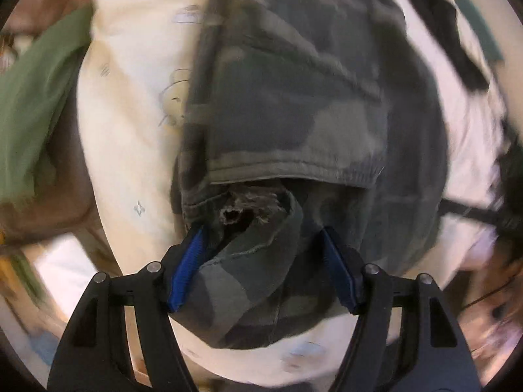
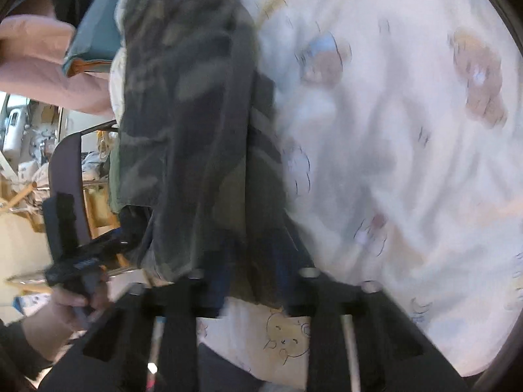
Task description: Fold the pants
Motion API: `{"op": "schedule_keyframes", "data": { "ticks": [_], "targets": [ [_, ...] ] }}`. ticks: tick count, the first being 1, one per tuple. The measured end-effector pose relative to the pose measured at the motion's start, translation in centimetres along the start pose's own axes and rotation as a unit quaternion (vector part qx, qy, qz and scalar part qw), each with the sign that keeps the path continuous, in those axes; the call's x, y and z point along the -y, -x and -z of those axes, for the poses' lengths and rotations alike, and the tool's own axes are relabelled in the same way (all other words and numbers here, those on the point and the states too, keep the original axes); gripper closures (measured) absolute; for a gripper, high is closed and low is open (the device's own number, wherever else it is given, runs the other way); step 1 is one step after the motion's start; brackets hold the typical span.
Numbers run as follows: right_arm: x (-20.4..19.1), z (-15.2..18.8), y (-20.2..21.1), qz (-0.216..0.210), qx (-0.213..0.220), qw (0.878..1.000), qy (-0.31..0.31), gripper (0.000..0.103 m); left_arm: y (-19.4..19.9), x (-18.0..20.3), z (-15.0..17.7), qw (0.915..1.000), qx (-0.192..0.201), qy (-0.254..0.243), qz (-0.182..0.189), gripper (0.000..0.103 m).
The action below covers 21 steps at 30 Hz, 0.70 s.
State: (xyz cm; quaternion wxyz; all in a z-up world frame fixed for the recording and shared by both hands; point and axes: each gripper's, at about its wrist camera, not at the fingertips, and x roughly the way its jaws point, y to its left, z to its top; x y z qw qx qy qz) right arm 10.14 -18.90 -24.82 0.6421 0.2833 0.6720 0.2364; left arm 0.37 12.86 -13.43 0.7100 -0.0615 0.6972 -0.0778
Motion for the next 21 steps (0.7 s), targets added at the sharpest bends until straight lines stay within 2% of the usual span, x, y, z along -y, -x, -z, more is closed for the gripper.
{"op": "schedule_keyframes", "data": {
  "ticks": [1, 3, 5, 7, 12, 14, 15, 17, 19, 20, 21],
  "targets": [
    [0.1, 0.1, 0.4, -0.002, 0.005, 1.0, 0.0, 0.098, -0.3, 0.5, 0.2, 0.9998, 0.001, -0.019, -0.01, 0.035],
    [-0.3, 0.4, 2.7, -0.025, 0.028, 0.999, 0.013, 0.099, 0.1, 0.8, 0.4, 0.9997, 0.0, -0.022, -0.008, 0.035],
    [-0.9, 0.7, 4.9, -0.015, 0.047, 0.998, 0.043, 0.1, 0.8, 0.8, 0.4, 0.9998, 0.002, -0.01, 0.015, 0.035],
    [-0.2, 0.8, 5.2, 0.004, 0.045, 0.998, 0.039, 0.1, 1.2, 0.7, 0.7, 0.9997, 0.002, -0.008, 0.024, 0.035],
    [1.6, -0.6, 1.1, 0.118, 0.015, 0.993, 0.024, 0.1, 1.4, 2.1, 1.1, 0.9992, -0.009, -0.031, 0.022, 0.035],
    [0.5, -0.8, 0.3, 0.136, 0.0, 0.99, 0.034, 0.098, 2.8, 1.5, 1.4, 0.9992, -0.002, -0.028, 0.03, 0.035],
    [0.1, -0.9, 0.3, 0.13, -0.01, 0.991, 0.029, 0.096, 3.8, 0.7, 1.5, 0.9991, 0.005, -0.011, 0.041, 0.035],
    [-0.4, -0.7, 1.8, 0.1, -0.004, 0.995, 0.012, 0.093, 6.1, -1.9, 2.0, 0.9959, 0.024, 0.051, 0.071, 0.035],
    [-0.9, -0.1, 3.8, 0.071, 0.006, 0.997, 0.008, 0.09, 7.4, -4.2, 2.9, 0.992, 0.026, 0.096, 0.078, 0.035],
    [-1.0, 0.3, 4.4, 0.055, 0.005, 0.998, 0.011, 0.085, 7.7, -5.0, 3.3, 0.9899, 0.025, 0.112, 0.083, 0.035],
    [-1.1, 0.7, 4.8, 0.042, -0.002, 0.999, 0.01, 0.072, 7.8, -5.7, 3.6, 0.9882, 0.022, 0.125, 0.087, 0.036]
  ]
}}
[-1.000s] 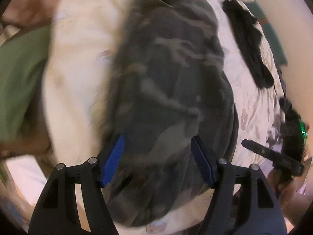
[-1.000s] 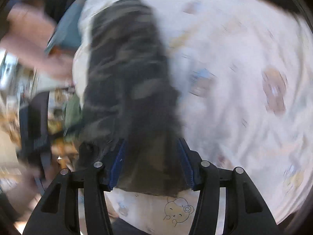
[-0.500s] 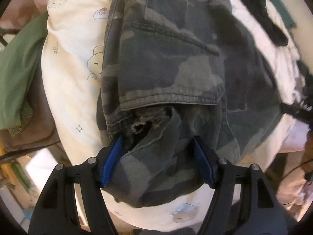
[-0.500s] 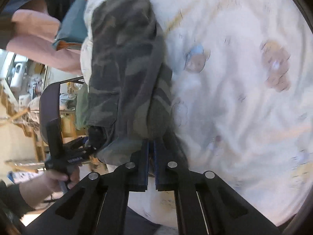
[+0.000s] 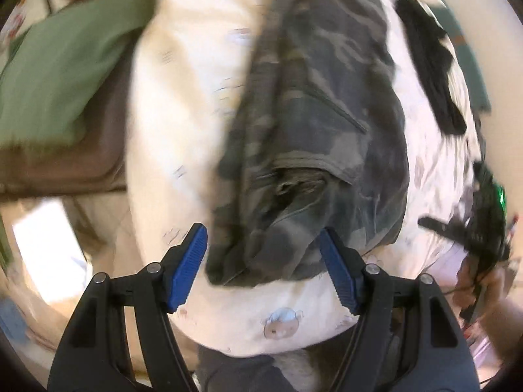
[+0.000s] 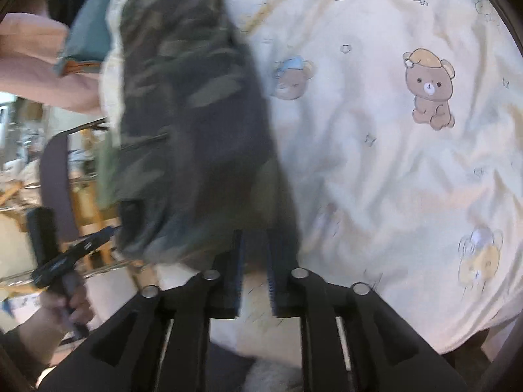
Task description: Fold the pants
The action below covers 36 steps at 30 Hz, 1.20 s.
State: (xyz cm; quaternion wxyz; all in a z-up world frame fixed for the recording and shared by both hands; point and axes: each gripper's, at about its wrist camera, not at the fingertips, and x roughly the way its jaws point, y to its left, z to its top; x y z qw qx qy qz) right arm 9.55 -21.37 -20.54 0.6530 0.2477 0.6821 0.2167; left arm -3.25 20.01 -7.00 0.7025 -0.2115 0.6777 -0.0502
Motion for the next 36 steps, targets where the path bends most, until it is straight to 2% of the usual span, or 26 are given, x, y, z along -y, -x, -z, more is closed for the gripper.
{"op": "schedule_keyframes", "data": {
  "ticks": [1, 2, 3, 5, 6, 7, 8, 9, 10, 11, 13, 17, 20, 23, 26, 29, 32, 33, 36],
  "targets": [
    [0.2, 0.4, 0.1, -0.008, -0.007, 1.0, -0.005, 0.061, 0.0, -0.8, 0.3, 0.9999, -0.005, 0.013, 0.002, 0.037],
    [0.5, 0.8, -0.2, -0.015, -0.014, 1.0, -0.02, 0.042, -0.4, -0.7, 0.5, 0.9998, -0.01, 0.015, 0.005, 0.037],
    [1.0, 1.1, -0.2, -0.02, -0.014, 0.999, -0.03, 0.041, -0.8, -0.2, 0.7, 0.9998, -0.015, 0.013, 0.005, 0.038],
    [1.7, 1.0, -1.6, -0.026, -0.021, 0.998, -0.056, 0.041, -2.0, 1.3, 1.2, 0.9995, -0.023, 0.004, 0.023, 0.047],
    [2.5, 1.0, -2.7, -0.032, -0.027, 0.995, -0.086, 0.041, -2.4, 2.3, 1.4, 0.9992, -0.026, -0.007, 0.029, 0.047],
    [2.9, 1.1, -3.5, -0.039, -0.033, 0.993, -0.106, 0.041, -3.0, 3.2, 1.3, 0.9995, -0.021, -0.021, 0.014, 0.047],
    [3.4, 1.5, -3.9, -0.046, -0.036, 0.991, -0.122, 0.047, -3.5, 3.8, 1.3, 0.9994, -0.015, -0.032, 0.002, 0.048],
    [3.5, 1.6, -4.5, -0.052, -0.033, 0.99, -0.129, 0.067, -3.6, 3.9, 1.3, 0.9993, -0.01, -0.036, -0.004, 0.056],
    [3.3, 1.6, -4.5, -0.041, -0.025, 0.992, -0.117, 0.081, -3.7, 3.9, 1.3, 0.9992, -0.007, -0.037, -0.013, 0.09],
    [2.6, 1.7, -4.5, -0.03, -0.022, 0.994, -0.1, 0.093, -3.6, 3.5, 1.2, 0.9994, -0.01, -0.031, -0.013, 0.092],
    [1.0, 1.9, -3.2, -0.026, -0.013, 0.998, -0.056, 0.102, -1.9, 2.1, 1.3, 0.9993, -0.002, -0.014, 0.033, 0.093],
    [-1.6, 2.1, 0.9, -0.044, 0.002, 0.999, 0.017, 0.102, 1.5, 0.7, 2.6, 0.997, 0.016, -0.012, 0.074, 0.094],
    [-1.8, 2.0, 1.8, -0.025, 0.001, 0.999, 0.042, 0.103, 1.4, -0.2, 3.6, 0.9974, 0.026, 0.002, 0.067, 0.094],
    [1.4, 1.8, 0.1, 0.001, -0.019, 1.0, 0.002, 0.103, -1.8, -1.5, 4.3, 0.9984, 0.009, 0.034, 0.044, 0.093],
    [3.3, 1.5, -1.7, -0.003, -0.033, 0.999, -0.036, 0.103, -4.3, -0.6, 4.2, 0.9999, 0.001, -0.014, 0.004, 0.093],
    [1.4, 1.1, -0.7, -0.034, -0.005, 0.999, -0.023, 0.103, -5.3, -0.5, 4.3, 0.9998, -0.006, -0.021, -0.003, 0.092],
    [-3.1, -0.4, -0.1, -0.039, 0.008, 0.998, 0.048, 0.103, -5.4, 0.7, 4.4, 0.9983, -0.006, -0.053, -0.023, 0.092],
    [-4.9, -1.4, -0.8, -0.031, 0.003, 0.997, 0.075, 0.103, -5.6, 1.1, 4.4, 0.9979, -0.008, -0.057, -0.029, 0.092],
    [-6.1, -3.1, -3.3, -0.004, -0.011, 0.997, 0.082, 0.103, -6.7, 2.1, 5.1, 0.9945, -0.016, -0.086, -0.059, 0.092]
  ]
}}
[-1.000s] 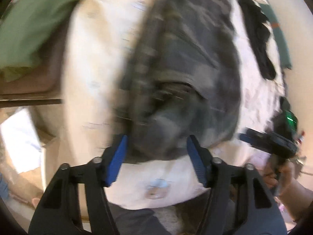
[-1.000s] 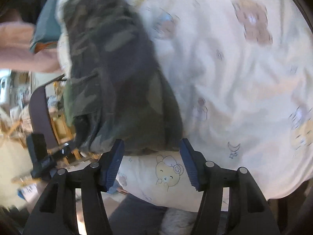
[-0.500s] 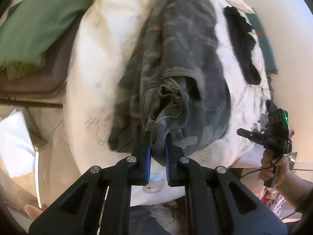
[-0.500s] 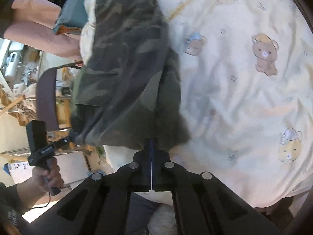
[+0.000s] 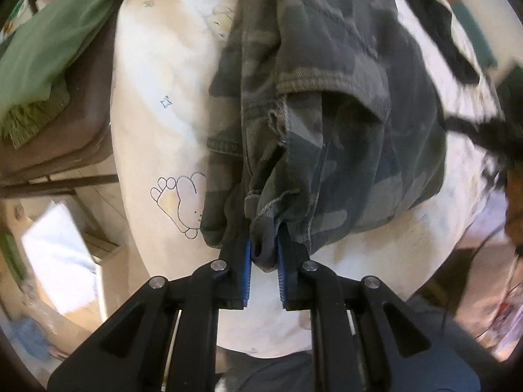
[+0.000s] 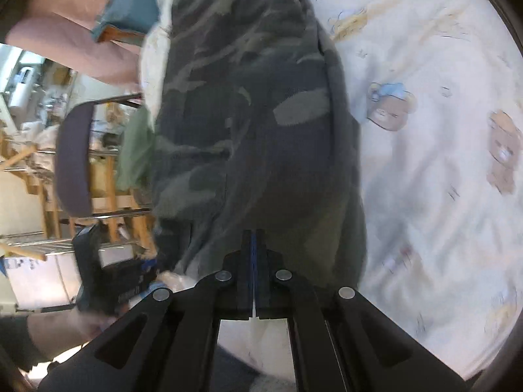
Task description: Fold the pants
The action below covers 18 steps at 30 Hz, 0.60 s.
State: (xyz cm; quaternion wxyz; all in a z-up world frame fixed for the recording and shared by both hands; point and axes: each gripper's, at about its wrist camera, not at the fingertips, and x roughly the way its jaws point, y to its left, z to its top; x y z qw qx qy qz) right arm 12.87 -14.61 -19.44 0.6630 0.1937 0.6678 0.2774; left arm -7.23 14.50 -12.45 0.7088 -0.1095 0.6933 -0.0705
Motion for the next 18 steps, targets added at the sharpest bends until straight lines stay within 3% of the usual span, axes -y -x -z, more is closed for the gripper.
{"op": "schedule_keyframes", "data": {
  "ticks": [2, 3, 5, 7, 9, 10, 11, 12, 14, 18],
  "targets": [
    [1.8, 0.3, -2.2, 0.063, -0.03, 0.998, -0.001, 0.103, -0.7, 0.3, 0.5, 0.9998, -0.012, -0.006, -0.013, 0.092],
    [2.6, 0.8, -4.4, 0.104, -0.079, 0.991, -0.003, 0.103, -1.0, 0.5, 0.5, 0.9996, -0.02, -0.007, -0.017, 0.092],
    [3.3, 1.6, -5.2, 0.101, -0.104, 0.989, -0.017, 0.103, -0.9, 1.2, 0.3, 0.9989, -0.028, -0.018, -0.032, 0.09],
    [3.2, 1.9, -3.3, 0.069, -0.093, 0.993, -0.024, 0.103, -0.1, 2.0, -0.1, 0.9982, -0.032, -0.026, -0.043, 0.083],
    [2.7, 1.3, -0.8, 0.042, -0.073, 0.996, -0.021, 0.103, 1.1, 2.2, -0.7, 0.9987, -0.04, -0.014, -0.03, 0.065],
    [2.5, 0.7, 0.4, 0.03, -0.06, 0.998, -0.017, 0.103, 2.2, 2.2, -1.3, 0.9991, -0.038, -0.011, -0.019, 0.05],
    [2.2, -0.2, 1.7, 0.021, -0.044, 0.999, -0.012, 0.103, 3.3, 2.1, -1.7, 0.9994, -0.029, -0.011, -0.015, 0.044],
    [2.0, -1.6, 3.3, 0.016, -0.023, 1.0, -0.006, 0.098, 4.9, 2.3, -2.7, 0.9998, -0.011, -0.014, -0.01, 0.044],
    [2.2, -4.3, 6.4, 0.01, 0.021, 1.0, 0.001, 0.098, 7.4, 2.4, -5.3, 0.9995, 0.028, -0.017, -0.001, 0.044],
    [2.5, -11.8, 9.7, 0.002, 0.085, 0.996, -0.009, 0.098, 10.3, 2.7, -13.6, 0.9927, 0.119, -0.007, 0.019, 0.037]
  ]
}}
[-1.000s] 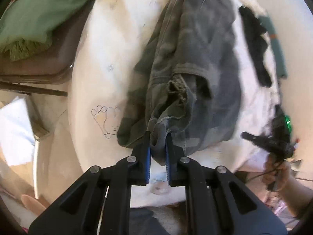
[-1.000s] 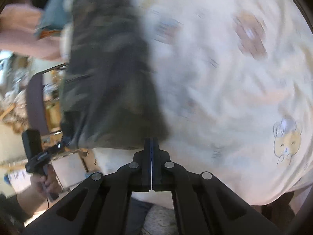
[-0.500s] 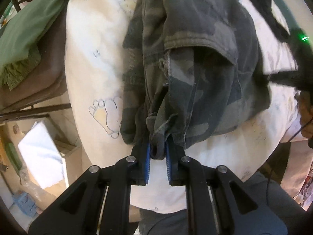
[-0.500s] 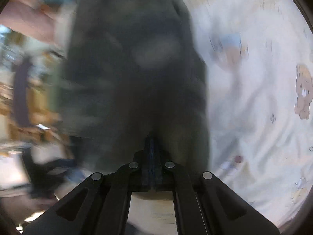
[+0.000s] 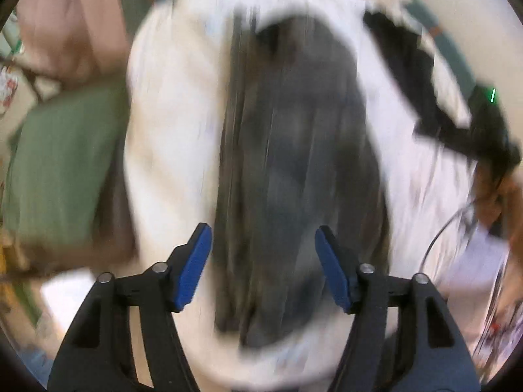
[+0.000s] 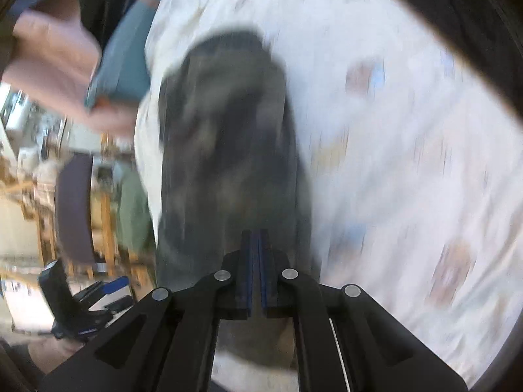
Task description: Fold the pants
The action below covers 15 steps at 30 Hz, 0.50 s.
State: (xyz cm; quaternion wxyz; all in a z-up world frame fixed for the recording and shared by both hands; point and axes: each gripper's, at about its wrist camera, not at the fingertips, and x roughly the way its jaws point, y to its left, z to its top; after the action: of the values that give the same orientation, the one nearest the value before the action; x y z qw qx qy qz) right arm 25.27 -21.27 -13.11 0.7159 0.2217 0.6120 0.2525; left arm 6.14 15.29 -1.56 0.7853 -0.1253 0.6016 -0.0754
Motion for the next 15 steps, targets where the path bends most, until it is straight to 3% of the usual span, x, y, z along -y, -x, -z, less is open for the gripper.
{"op": "schedule_keyframes", "data": {
  "ticks": [2, 5, 11, 15],
  "targets": [
    [0.7, -3.7, 0.1, -0.013, 0.022, 1.0, -0.018, 0.097, -1.5, 0.2, -6.4, 0.9994, 0.033, 0.005, 0.001, 0.036],
    [1.3, -7.0, -0.8, -0.024, 0.034, 0.998, -0.041, 0.092, -3.9, 1.5, -12.7, 0.9986, 0.053, 0.007, 0.004, 0.036],
    [1.5, -13.9, -4.1, -0.029, 0.032, 0.998, -0.05, 0.09, -8.8, 1.3, -19.5, 0.9992, 0.033, 0.019, 0.013, 0.036],
    [0.8, -17.3, -7.8, -0.029, 0.019, 0.998, -0.047, 0.074, -11.4, 1.9, -21.9, 0.9999, 0.016, 0.002, 0.002, 0.036]
  ]
}}
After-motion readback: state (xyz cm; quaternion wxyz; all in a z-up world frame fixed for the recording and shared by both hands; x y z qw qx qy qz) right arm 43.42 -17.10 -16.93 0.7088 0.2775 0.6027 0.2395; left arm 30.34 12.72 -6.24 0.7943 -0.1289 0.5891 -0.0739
